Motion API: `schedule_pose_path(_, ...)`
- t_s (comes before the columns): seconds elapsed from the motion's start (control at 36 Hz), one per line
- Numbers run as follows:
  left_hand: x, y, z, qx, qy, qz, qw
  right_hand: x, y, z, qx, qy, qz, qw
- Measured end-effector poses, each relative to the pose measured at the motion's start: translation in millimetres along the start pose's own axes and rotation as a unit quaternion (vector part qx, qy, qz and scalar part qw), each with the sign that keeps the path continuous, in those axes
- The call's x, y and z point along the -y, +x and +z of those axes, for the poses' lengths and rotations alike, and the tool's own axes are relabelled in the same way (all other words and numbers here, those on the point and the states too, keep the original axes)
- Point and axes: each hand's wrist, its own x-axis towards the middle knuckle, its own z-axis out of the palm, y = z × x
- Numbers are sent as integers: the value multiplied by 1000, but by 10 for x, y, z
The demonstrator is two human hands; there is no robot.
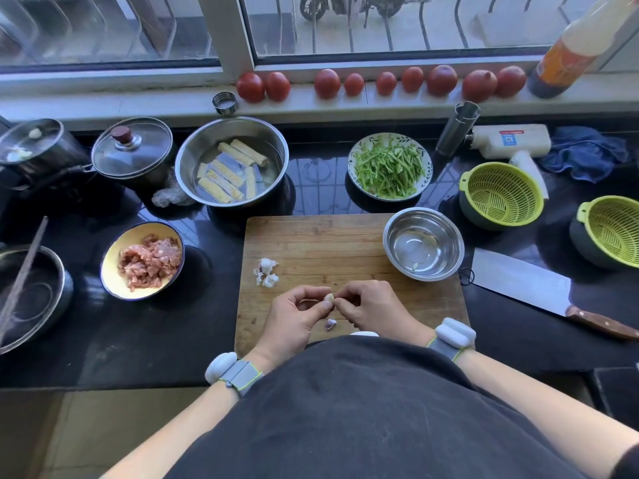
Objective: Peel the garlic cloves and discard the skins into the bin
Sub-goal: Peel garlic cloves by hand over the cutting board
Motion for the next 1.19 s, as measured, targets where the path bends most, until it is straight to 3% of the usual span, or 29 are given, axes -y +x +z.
schedule_pose_path(0.56,4,2,8,-3,8,-2,1000,20,-9,-20,-6,4,-28,1000)
schedule_pose_path(0.94,3,-8,1,9,-4,5,1000,32,-9,-29,-16,67,33,997)
schedule_pose_path(1.19,15,4,13,-7,0,17,1000,30,-18,-25,-9,54,14,998)
